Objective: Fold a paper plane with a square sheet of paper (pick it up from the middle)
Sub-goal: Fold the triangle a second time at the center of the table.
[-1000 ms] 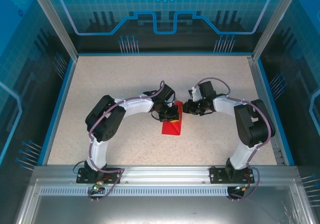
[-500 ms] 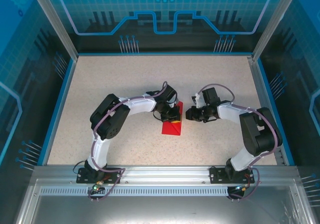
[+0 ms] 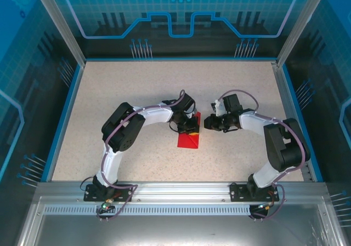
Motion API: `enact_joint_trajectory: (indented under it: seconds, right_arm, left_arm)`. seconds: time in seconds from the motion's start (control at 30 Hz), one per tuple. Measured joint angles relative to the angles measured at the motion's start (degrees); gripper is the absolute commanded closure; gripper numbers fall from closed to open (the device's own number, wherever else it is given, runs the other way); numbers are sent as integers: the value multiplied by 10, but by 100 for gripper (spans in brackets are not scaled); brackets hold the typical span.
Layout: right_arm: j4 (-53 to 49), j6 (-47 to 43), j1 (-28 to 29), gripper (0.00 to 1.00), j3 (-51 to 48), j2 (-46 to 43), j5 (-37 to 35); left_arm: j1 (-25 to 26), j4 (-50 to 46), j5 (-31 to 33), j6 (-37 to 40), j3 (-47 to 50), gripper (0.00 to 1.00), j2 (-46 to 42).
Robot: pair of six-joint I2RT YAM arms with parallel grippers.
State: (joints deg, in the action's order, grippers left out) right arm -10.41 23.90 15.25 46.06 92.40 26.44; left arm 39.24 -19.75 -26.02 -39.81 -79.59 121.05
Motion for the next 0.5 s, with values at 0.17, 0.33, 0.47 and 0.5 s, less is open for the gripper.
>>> enact_joint_trajectory:
  seconds: [0.17,0.33,0.47,0.5]
  right_arm:
    - [0,0,0,83,3,2,2]
    - [0,0,-2,83,3,2,3]
    - [0,0,-3,83,3,2,3]
    - [0,-1,-3,83,3,2,2]
  left_arm:
    - [0,-1,0,10,-2,98,1]
    - [0,-1,0,12,-3,98,3]
    - [0,-2,0,13,-5,98,6]
    - [0,-2,0,14,-6,98,6]
